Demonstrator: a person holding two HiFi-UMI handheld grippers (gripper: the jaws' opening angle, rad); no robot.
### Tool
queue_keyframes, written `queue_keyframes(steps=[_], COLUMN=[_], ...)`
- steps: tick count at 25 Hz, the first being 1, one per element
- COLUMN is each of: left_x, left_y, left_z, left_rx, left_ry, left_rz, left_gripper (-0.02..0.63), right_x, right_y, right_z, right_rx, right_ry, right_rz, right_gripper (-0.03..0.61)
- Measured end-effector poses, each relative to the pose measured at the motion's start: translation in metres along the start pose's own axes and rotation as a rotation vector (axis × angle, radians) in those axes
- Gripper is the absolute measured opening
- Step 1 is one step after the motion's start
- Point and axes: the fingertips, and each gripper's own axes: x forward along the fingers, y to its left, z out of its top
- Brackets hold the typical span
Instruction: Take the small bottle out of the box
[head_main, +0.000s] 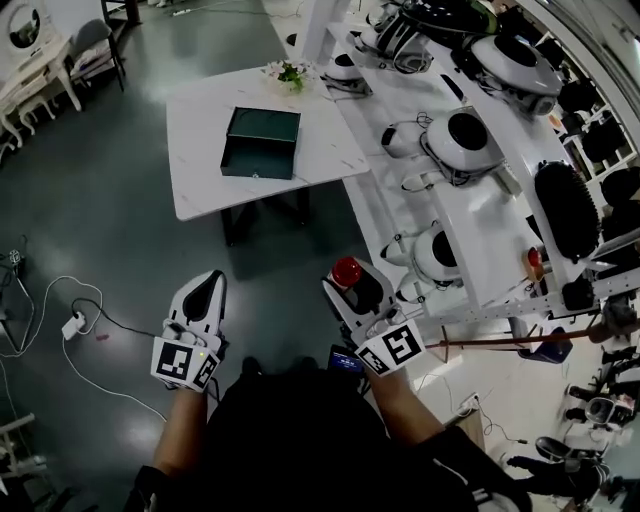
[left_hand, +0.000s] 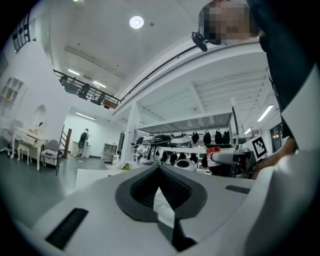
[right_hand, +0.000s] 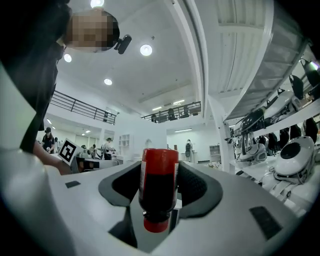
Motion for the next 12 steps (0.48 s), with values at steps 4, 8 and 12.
queue_keyframes(steps=[4, 8, 12], left_x=[0.010, 0.014, 0.013], left_y=[-0.030, -0.045, -0.061], left_z=[-0.006, -0.015, -0.023], left_rx=[-0.042, -0.056, -0.031], left_ry=[0.019, 0.056, 0.107], left_rz=[-0.002, 0.045, 0.072], left_gripper=[0.012, 0.012, 0.012], right_x=[-0.028, -0.046, -0.057], right_y=[-0.019, -0.038, -0.043], right_z=[-0.006, -0.019, -0.030], right_rx=[0.050, 0.094, 0.124], right_ry=[-0.007, 0.006, 0.001], right_rz=[0.010, 0.036, 0.086], right_gripper=[0.239, 0.239, 0.239])
